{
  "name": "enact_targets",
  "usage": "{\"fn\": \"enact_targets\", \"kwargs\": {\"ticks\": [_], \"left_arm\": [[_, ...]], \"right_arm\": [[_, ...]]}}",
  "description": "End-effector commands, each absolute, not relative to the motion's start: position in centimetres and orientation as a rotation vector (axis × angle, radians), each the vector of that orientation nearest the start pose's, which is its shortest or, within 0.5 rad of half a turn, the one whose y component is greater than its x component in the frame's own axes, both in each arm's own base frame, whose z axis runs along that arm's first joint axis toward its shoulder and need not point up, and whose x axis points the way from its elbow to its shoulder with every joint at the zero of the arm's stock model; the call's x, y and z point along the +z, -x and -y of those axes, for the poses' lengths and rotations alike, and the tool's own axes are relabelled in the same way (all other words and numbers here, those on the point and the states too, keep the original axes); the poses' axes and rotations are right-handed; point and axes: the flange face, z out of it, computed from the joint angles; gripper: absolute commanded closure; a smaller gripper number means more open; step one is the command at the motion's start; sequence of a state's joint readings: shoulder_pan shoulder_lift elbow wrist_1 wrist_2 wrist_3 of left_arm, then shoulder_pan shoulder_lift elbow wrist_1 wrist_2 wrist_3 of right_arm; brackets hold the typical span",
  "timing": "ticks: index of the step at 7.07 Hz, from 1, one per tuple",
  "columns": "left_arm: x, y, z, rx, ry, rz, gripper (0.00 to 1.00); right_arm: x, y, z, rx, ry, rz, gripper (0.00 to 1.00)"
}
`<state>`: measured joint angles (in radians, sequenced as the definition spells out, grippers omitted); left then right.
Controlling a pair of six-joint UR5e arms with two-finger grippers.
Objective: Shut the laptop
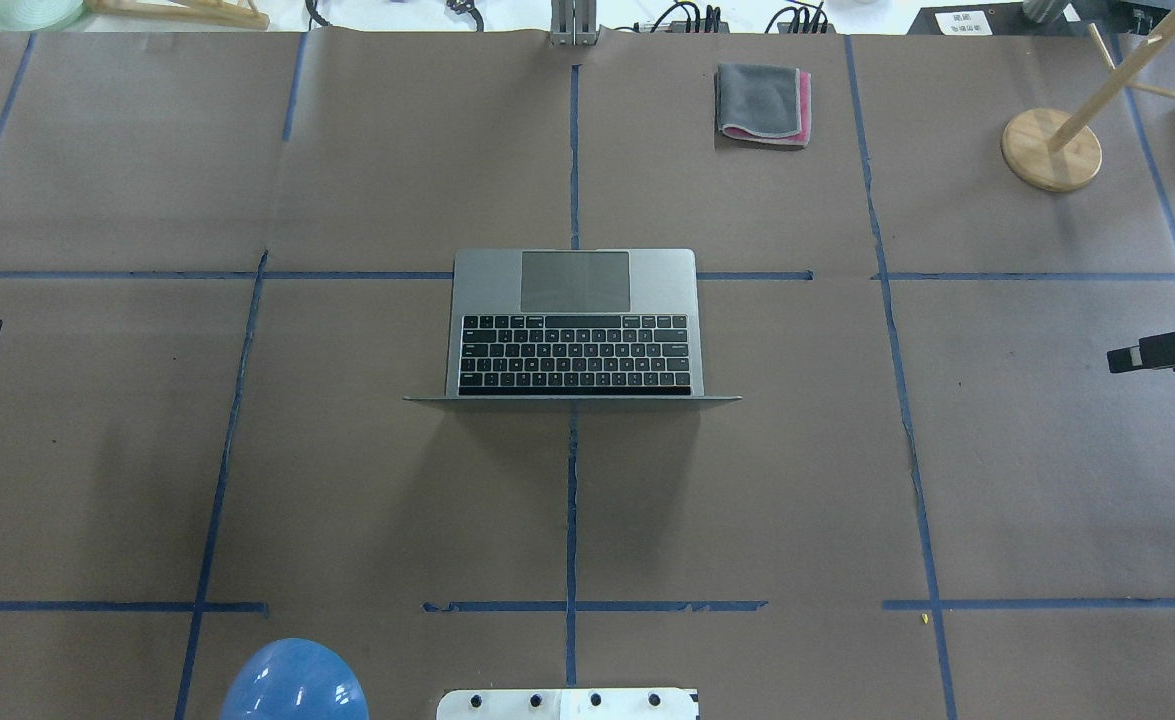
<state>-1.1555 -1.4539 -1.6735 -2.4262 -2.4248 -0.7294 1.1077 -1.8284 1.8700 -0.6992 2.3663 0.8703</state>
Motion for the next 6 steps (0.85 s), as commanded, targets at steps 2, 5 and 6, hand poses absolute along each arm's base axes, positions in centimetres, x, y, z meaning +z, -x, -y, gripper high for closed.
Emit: {"fn": "enact_targets", "kwargs": {"ticks": [2, 5, 6], "left_arm": [[53.3, -18.8, 40.7, 0.049, -0.153, -1.239, 0.00], [47.3, -25.1, 37.4, -0.020, -0.126, -1.299, 0.01], [45.3, -27.4, 35.8, -0.035, -0.113, -1.319, 0.01]], "right_arm": [[49.5, 17.4, 35.9, 0.044, -0.227, 1.229, 0.02], [43.2, 23.2, 32.0, 0.100, -0.194, 1.320, 0.02], [42.1, 25.8, 30.4, 0.109, -0.208, 1.325, 0.02]]}}
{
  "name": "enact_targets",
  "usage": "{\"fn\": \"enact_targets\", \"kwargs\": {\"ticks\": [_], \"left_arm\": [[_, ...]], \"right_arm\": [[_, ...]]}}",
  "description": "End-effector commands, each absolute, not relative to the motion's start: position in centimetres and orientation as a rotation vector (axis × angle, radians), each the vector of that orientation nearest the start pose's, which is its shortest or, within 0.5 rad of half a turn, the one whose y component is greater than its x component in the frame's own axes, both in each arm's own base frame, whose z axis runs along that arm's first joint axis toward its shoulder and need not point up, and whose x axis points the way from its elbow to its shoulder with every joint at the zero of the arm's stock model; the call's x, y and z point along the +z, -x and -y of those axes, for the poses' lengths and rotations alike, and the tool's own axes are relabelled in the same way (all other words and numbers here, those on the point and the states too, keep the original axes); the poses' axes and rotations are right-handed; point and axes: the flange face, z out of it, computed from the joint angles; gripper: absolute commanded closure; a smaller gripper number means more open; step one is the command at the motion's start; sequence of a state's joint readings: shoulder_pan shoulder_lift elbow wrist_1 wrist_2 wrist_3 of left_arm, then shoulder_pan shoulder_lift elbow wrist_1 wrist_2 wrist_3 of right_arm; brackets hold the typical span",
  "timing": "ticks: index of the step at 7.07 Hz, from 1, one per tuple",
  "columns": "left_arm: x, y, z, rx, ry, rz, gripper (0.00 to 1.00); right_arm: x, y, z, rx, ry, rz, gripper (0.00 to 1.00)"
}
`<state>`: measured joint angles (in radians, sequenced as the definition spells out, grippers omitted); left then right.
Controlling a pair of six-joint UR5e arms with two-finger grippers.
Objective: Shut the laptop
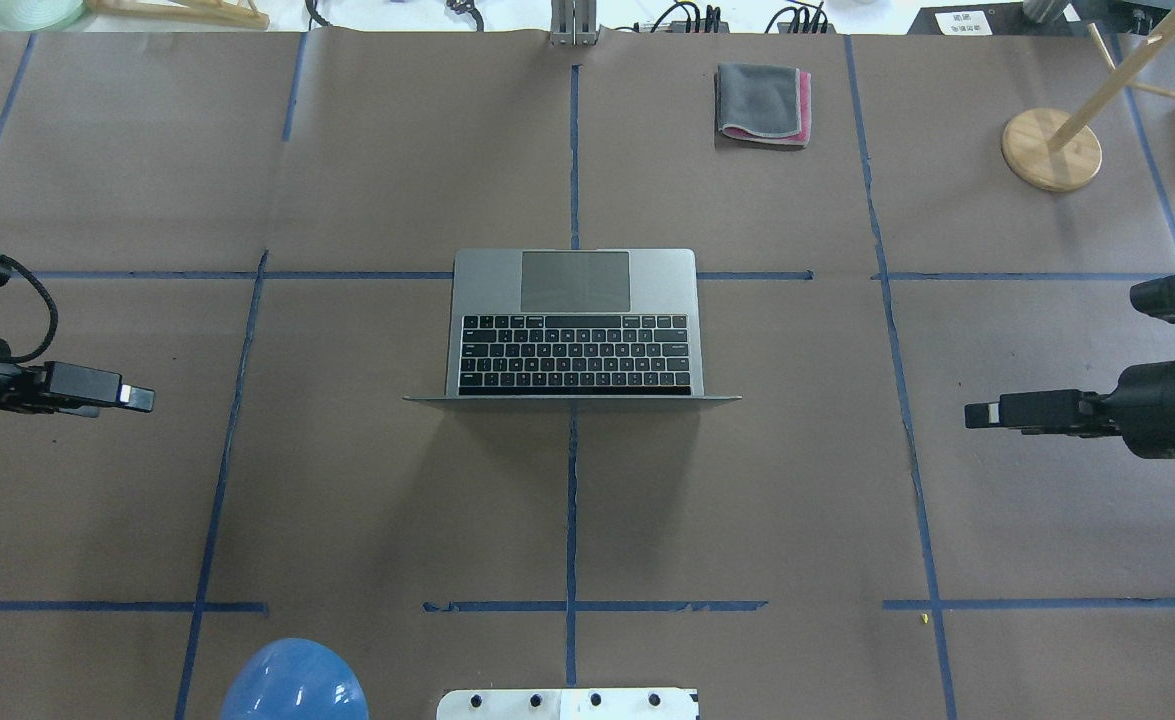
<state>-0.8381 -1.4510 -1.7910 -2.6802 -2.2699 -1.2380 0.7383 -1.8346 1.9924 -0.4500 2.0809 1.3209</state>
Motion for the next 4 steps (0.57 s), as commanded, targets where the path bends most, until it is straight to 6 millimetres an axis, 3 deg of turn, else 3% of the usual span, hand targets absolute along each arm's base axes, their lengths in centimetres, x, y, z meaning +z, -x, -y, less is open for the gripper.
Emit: {"fn": "enact_targets", "kwargs": {"ticks": [1, 3, 4], "left_arm": [[43.7, -29.5, 34.3, -0.052, -0.113, -1.336, 0.01], [41.2, -32.0, 32.0, -0.079, -0.118, -1.370, 0.02], [39.4, -33.9, 31.2, -0.092, -0.106, -1.405, 0.04]], "right_arm": [[41.1, 28.5, 28.4, 0.129, -0.231, 1.332, 0.02], [39.7, 31.9, 25.3, 0.139, -0.286, 1.340, 0.06], [39.0, 32.8, 24.4, 0.165, -0.283, 1.355, 0.15]]}}
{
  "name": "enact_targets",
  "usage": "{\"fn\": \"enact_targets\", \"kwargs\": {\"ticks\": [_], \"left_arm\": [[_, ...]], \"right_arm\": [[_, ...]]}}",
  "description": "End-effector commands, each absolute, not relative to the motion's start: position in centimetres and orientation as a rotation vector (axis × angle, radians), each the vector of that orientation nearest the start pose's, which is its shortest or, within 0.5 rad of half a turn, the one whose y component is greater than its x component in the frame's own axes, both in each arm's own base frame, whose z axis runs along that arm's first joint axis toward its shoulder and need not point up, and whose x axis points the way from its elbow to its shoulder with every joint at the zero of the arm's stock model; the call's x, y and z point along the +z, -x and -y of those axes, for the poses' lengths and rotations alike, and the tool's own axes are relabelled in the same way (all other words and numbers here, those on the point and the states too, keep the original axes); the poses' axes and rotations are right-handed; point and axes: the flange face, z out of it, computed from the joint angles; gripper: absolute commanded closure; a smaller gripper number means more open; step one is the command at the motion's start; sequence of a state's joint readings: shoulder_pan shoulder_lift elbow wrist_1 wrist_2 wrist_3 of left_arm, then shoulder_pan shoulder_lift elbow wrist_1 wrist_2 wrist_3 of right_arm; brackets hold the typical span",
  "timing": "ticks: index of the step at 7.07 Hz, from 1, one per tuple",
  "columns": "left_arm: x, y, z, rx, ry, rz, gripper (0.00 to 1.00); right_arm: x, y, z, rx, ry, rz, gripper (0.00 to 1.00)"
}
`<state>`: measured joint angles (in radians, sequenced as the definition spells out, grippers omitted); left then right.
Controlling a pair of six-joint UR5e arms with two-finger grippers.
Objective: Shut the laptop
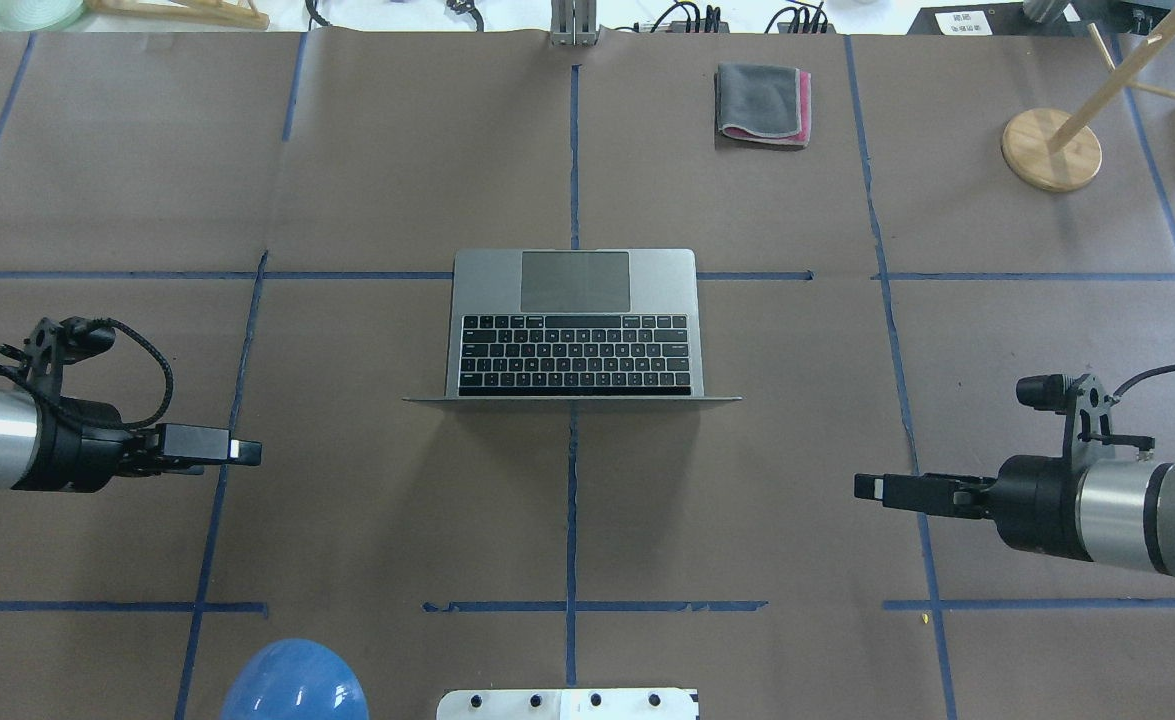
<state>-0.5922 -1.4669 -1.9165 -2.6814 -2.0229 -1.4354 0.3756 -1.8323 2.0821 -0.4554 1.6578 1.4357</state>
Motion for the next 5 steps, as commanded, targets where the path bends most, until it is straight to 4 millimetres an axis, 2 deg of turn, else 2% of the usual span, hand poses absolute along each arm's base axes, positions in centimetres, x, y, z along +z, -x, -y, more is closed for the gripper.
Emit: {"fn": "enact_targets", "kwargs": {"ticks": [1, 2, 3, 4, 5], "left_arm": [[37.9, -35.9, 30.2, -0.118, -0.108, -1.434, 0.12], [36.5, -37.9, 29.2, -0.153, -0.122, -1.459, 0.37], [34.8, -39.4, 28.3, -0.191, -0.120, -1.493, 0.75], [34.5, -39.6, 28.3, -0.201, -0.134, -1.498, 0.99], [33.8, -39.4, 28.3, -0.209, -0.149, -1.514, 1.00]], "right_arm": [[38.5, 33.1, 24.2, 0.169, -0.285, 1.365, 0.31], [37.5, 33.6, 24.4, 0.170, -0.290, 1.389, 0.55], [36.7, 34.1, 24.6, 0.178, -0.290, 1.407, 0.73], [35.7, 34.6, 25.0, 0.226, -0.287, 1.436, 0.84], [34.9, 35.4, 25.5, 0.255, -0.309, 1.423, 0.92]]}}
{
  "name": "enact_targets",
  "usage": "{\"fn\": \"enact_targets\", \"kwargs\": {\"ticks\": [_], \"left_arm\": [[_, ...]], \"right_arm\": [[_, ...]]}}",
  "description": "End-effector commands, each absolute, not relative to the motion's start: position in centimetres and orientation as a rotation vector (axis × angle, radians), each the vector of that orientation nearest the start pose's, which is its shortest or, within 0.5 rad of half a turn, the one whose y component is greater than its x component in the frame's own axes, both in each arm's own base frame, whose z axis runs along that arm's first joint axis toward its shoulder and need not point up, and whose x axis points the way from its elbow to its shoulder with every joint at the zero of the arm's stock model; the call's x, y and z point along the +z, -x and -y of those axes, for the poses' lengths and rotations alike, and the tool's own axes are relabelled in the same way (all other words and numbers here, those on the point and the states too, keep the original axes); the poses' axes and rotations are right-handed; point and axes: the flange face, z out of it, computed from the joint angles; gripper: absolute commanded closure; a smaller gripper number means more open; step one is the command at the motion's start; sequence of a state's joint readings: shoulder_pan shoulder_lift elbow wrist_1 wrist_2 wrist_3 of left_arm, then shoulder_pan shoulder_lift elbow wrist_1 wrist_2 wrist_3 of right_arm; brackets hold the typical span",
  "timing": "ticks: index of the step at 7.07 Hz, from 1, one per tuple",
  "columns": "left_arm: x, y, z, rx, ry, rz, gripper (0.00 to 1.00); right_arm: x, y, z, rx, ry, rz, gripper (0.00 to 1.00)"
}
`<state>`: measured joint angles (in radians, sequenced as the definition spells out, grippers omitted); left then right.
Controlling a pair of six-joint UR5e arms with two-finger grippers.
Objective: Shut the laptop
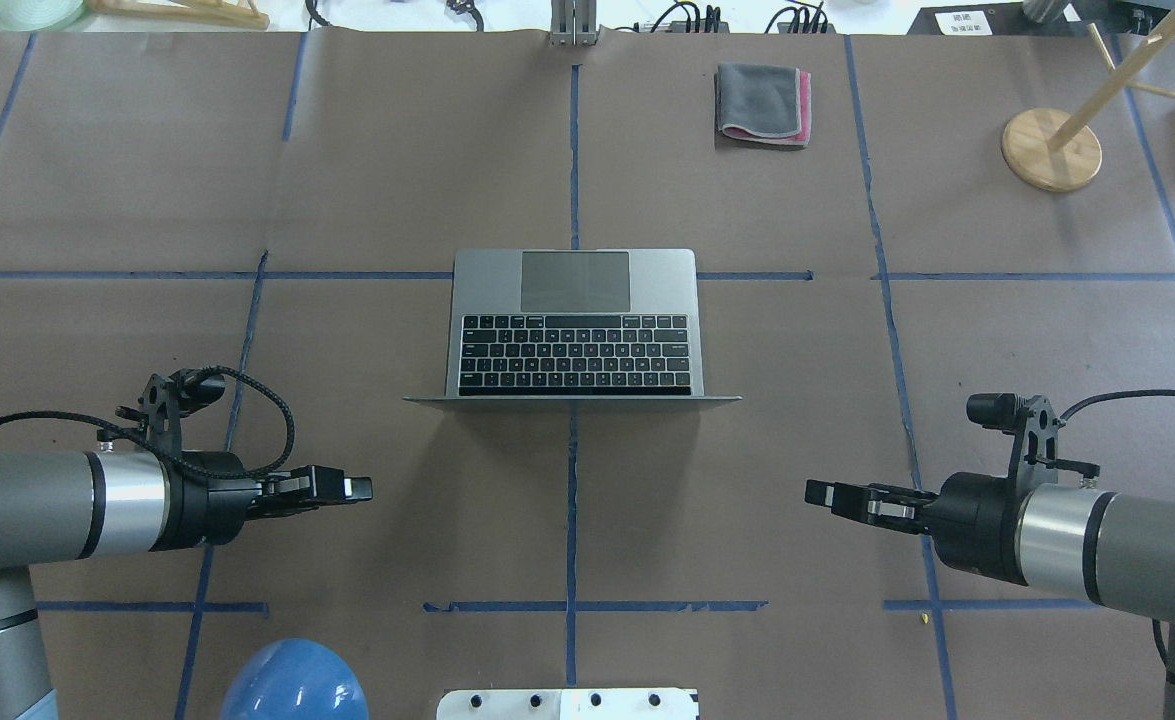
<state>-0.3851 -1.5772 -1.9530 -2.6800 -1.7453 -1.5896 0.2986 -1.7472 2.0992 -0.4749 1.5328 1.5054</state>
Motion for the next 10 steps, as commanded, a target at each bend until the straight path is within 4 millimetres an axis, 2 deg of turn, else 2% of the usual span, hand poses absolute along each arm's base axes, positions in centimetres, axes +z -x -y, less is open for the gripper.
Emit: {"fn": "enact_targets", "kwargs": {"ticks": [1, 3, 6, 10], "left_arm": [[32.8, -39.6, 28.6, -0.218, -0.167, -1.534, 1.00], [31.8, -42.3, 26.0, -0.290, -0.250, -1.544, 1.00], [30.4, -42.9, 26.1, -0.328, -0.294, -1.567, 1.00], [28.3, -42.6, 26.4, -0.358, -0.331, -1.592, 1.00]], "right_arm": [[33.4, 36.5, 25.9, 0.281, -0.317, 1.435, 0.99], [31.2, 38.8, 25.9, 0.369, -0.340, 1.435, 1.00], [29.6, 41.0, 24.5, 0.404, -0.389, 1.444, 1.00], [30.5, 41.9, 24.7, 0.406, -0.398, 1.410, 1.00]]}}
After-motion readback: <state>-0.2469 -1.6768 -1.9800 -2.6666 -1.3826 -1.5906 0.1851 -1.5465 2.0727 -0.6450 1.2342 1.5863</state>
